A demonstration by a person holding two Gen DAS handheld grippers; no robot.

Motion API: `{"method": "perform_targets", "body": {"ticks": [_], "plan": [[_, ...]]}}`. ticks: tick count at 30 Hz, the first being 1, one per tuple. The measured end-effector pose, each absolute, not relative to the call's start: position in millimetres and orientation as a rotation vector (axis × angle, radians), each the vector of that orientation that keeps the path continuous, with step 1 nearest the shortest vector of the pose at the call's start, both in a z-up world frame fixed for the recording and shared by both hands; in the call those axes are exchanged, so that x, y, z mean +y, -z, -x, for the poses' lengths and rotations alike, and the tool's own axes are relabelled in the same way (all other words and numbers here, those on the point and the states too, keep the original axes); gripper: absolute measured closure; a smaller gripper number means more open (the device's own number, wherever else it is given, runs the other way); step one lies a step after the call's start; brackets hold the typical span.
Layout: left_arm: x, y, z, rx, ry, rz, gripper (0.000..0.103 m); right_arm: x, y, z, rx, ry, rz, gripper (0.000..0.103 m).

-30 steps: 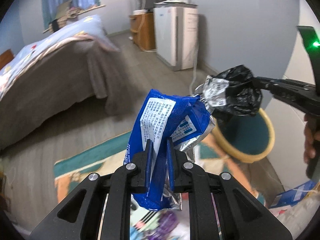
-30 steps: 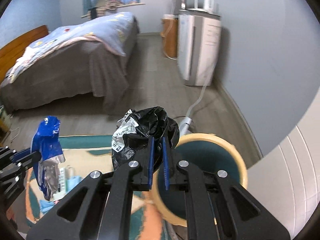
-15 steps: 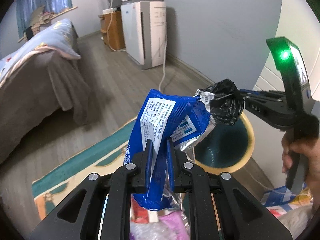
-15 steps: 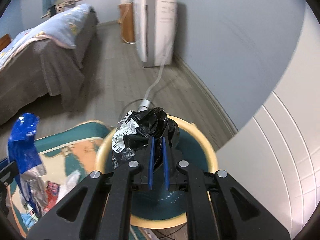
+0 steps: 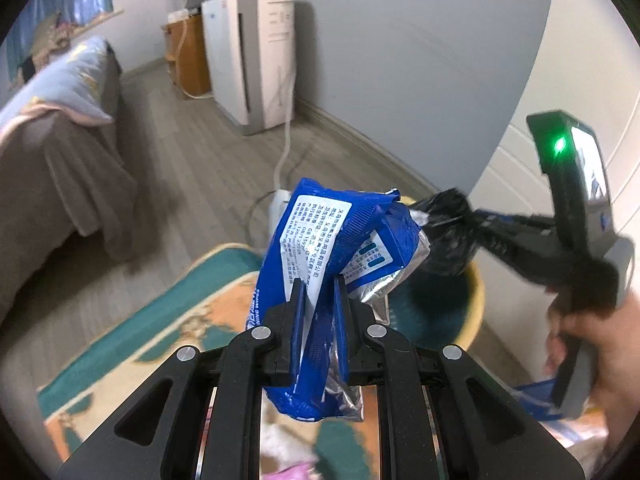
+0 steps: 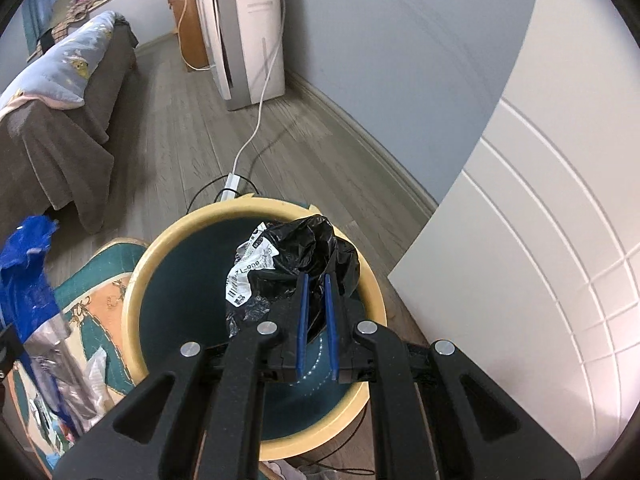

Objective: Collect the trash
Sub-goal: 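Carry both items over the wastebasket and open both tools to drop them, then move both open tools back over the trash pile on the cushion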

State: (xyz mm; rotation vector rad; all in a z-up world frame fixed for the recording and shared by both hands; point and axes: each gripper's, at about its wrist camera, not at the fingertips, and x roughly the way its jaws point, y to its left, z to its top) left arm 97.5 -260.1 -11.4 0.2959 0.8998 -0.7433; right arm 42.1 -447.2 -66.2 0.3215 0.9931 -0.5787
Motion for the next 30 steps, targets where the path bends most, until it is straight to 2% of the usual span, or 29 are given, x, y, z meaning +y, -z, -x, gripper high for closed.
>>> {"method": "perform_targets", "body": {"ticks": [9,18,23,25,27,28,30], "plan": [[-298,18,-106,0.902,0.795,-0.276,0.086,-463,74,-34,0.996,0.587,-0.412,0.095],[-291,10,-109,0.886,0.759,-0.251,0.063,-466,71,-34,0.975,0.551,-0.418,0.094],[-278,7,-110,0.885,0.732,-0.237,0.059,-455,62,-37,0.948,0.522,-0.377,0.093],[-271,5,-107,0.879,0.723,-0.235,0.053,-452,60,-37,0.942,0.511,-0.365,0.085],[-267,3,-107,0.873,0.716,-0.232,0.049,-447,58,-37,0.942,0.499,-0.357,0.07],[-263,1,-106,0.866,0.707,-0.233,0.045,-445,57,-37,0.941,0.493,-0.349,0.067],[-260,-1,-104,0.857,0.701,-0.232,0.039,-442,55,-37,0.937,0.486,-0.338,0.056]]}}
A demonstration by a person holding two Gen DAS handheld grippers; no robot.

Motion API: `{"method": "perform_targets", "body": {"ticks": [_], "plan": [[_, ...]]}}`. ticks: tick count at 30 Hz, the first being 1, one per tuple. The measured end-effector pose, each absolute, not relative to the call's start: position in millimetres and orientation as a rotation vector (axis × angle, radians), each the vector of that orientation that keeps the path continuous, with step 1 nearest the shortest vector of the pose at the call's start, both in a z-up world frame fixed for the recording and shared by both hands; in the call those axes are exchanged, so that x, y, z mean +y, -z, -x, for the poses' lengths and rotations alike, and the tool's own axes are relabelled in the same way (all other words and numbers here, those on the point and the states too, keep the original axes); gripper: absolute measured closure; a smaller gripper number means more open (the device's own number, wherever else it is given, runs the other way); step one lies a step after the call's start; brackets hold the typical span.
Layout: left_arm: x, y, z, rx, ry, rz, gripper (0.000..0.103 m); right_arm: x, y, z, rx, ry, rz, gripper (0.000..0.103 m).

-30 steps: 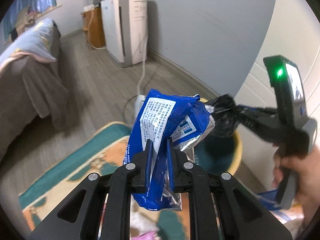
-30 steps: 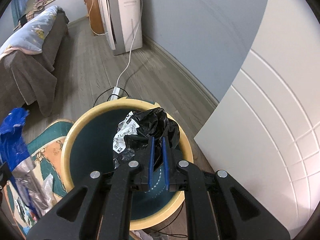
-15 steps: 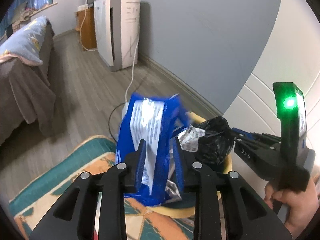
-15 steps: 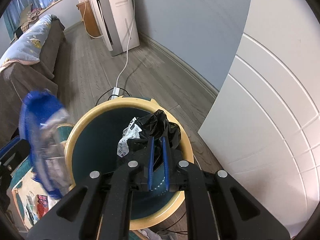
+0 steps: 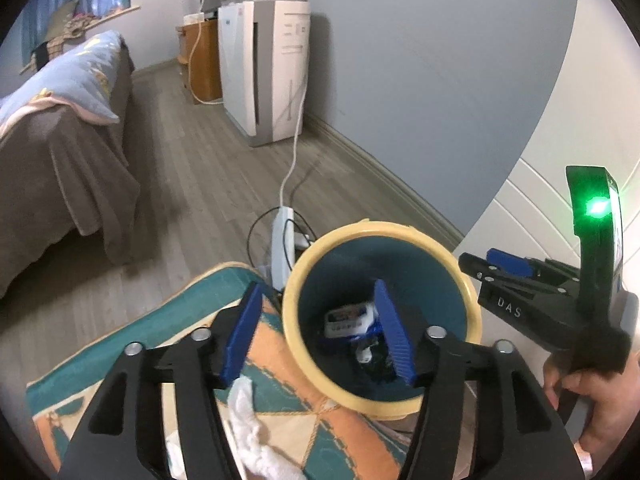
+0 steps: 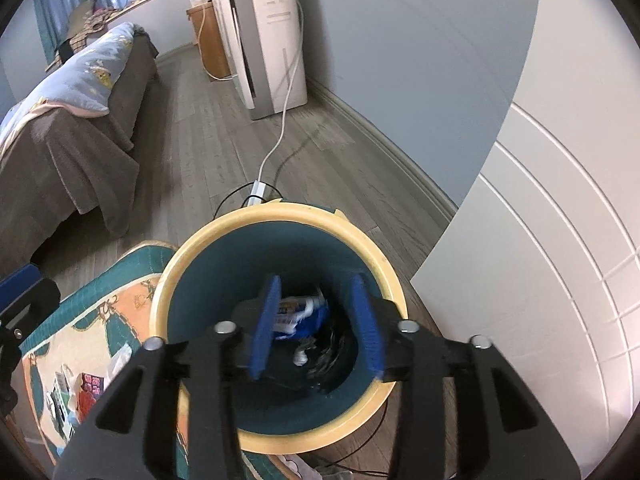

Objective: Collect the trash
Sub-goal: 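Move both open tools back over the trash pile on the cushion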

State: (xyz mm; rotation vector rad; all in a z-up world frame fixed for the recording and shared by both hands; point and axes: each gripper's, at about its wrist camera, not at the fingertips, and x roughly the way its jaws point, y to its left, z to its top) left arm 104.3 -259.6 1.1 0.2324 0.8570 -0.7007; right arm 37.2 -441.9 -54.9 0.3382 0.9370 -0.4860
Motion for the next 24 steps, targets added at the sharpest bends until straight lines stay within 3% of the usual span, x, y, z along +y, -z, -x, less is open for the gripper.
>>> {"method": "perform_targets", "body": {"ticks": [4,6,12,24], "plan": [[-249,-7,-99,0.827,0.665,-0.229,0.021,-435,48,-34,0.913,0.478,-0.318,0.032],[-245,-8,-99,0.824,0.649,-0.223,0.017,-433,45,-32,0.903,0.476,-0.309,0.022],[-229,-14,-92,0.817,0.609,-0.204,0.013,-429,41,-26,0.894,0.469,-0.288,0.013],[-173,-40,-68,0.778,0.543,-0.185,0.01,-404,28,-10,0.886,0.433,-0.253,0.008]]}}
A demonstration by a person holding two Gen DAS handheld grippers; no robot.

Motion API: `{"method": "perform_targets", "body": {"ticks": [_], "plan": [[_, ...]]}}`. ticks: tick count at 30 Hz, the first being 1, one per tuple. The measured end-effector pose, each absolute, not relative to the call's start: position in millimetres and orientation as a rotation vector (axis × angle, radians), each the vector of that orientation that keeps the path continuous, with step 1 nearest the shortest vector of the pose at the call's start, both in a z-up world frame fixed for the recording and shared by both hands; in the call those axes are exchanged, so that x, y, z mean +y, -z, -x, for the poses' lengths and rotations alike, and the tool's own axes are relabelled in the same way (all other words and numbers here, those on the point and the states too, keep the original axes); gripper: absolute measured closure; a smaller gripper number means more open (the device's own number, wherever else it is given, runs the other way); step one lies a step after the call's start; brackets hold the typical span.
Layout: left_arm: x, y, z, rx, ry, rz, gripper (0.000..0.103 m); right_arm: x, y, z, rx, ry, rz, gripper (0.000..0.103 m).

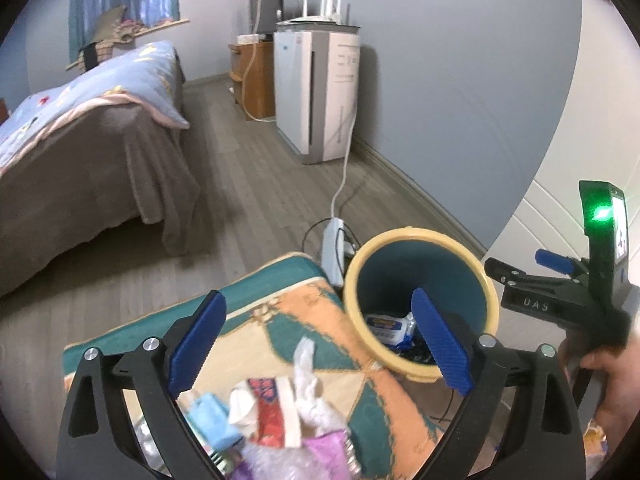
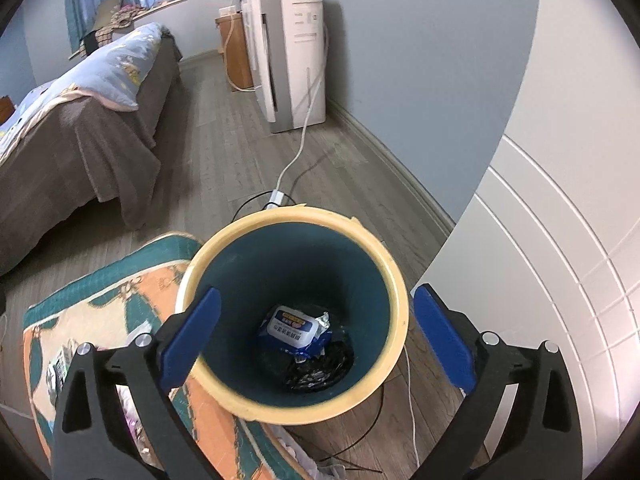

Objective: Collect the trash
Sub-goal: 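Move both open tools back over the trash pile on the cushion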

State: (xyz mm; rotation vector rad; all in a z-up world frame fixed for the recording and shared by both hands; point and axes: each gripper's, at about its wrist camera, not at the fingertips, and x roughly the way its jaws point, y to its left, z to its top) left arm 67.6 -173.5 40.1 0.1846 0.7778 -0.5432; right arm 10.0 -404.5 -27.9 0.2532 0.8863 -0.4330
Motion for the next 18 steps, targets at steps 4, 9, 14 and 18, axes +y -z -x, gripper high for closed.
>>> {"method": "perform_targets", "body": {"ticks": [4,9,14,18], "plan": [[-136,-44,-55,0.782,0.496,-0.176,0.01,-389,15,-8,0.877,0.417,-0.241,0.007],[-88,-55,-40,0.762,0.433,-0.178,0.01,-354,-8,-5,0.839,0.364,-0.194,0.006],[-42,-64,-30,0.751,0.368,-0.124,0.009,-321,-27,3,0.806,0.314,-0.191,0.006],[-11,-67,-21,0.742,0.323,-0.093,0.009,-290,-31,6,0.813,0.273,-0.165,0.006]]}}
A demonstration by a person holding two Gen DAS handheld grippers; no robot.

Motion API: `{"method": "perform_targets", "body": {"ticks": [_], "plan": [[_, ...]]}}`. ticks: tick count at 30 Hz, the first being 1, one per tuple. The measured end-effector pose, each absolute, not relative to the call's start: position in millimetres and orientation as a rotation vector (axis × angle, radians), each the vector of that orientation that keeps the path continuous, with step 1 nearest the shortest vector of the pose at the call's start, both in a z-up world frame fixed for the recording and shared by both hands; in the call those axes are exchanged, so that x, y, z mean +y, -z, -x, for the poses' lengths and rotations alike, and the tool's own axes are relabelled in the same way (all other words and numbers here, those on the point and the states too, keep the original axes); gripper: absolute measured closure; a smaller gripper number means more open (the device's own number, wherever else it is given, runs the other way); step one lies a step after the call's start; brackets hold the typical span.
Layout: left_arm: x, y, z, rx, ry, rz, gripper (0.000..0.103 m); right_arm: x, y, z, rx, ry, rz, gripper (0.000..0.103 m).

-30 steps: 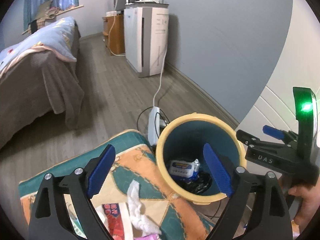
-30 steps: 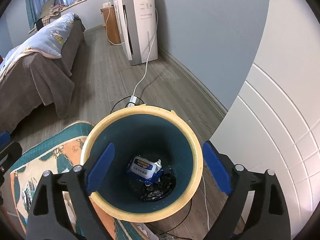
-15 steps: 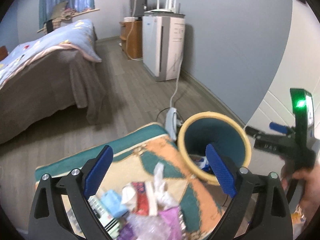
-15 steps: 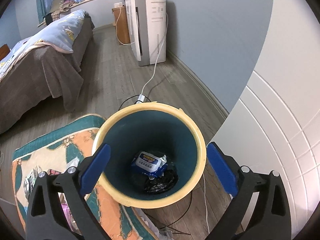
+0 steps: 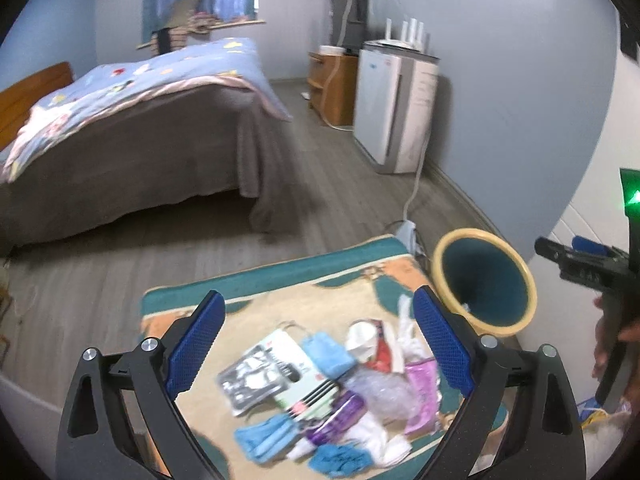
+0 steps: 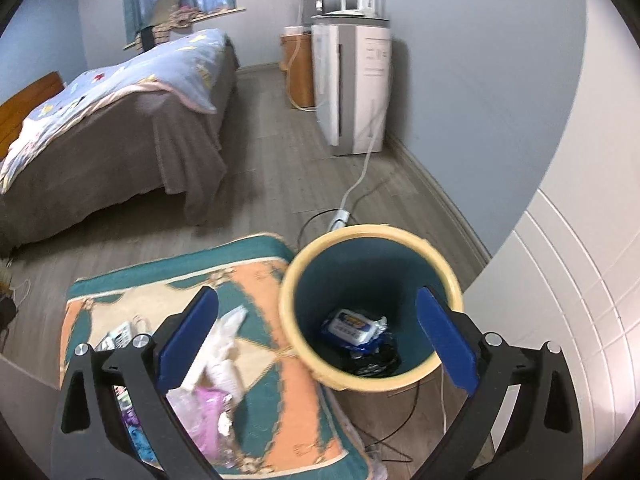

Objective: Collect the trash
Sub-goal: 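Move both open tools back over the trash pile on the cushion, then grasp the pink wrapper with the right tool and lift it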

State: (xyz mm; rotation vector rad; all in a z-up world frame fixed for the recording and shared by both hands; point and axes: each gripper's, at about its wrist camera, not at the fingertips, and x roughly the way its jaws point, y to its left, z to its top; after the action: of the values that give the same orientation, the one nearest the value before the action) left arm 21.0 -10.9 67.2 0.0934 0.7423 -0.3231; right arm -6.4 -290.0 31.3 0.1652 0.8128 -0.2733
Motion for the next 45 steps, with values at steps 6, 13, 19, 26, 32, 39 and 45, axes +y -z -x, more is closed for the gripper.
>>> {"method": "perform_targets", "body": {"ticks": [6,13,19,26,32,39,45], "plan": [[25,-59,-8,0.754,0.27,-0.07,0.008,-244,-24,5,0.859,0.196,-0.139,0.006],[58,-34,-4,0.786,0.201,-0.029,0.008,-206,-8,-1,0.914,0.131,-0.075,0.006],[73,-16,-14,0.807,0.159,-0.042,0.008,-204,10,-6,0.971,0.136,-0.116,0.006],[90,9,-36,0.878,0.138,-0.033,0.008,-200,36,-18,1.044,0.158,-0.126,0.006],[94,24,-47,0.938,0.124,-0.036,0.008,-194,66,-18,1.131,0.183,-0.152,0.006],[79,36,-48,0.996,0.146,-0.08,0.008,-185,87,-20,1.179,0.169,-0.082,0.018],[76,48,-50,1.035,0.148,-0.091,0.008,-183,105,-25,1.254,0.126,-0.081,0.049]]}}
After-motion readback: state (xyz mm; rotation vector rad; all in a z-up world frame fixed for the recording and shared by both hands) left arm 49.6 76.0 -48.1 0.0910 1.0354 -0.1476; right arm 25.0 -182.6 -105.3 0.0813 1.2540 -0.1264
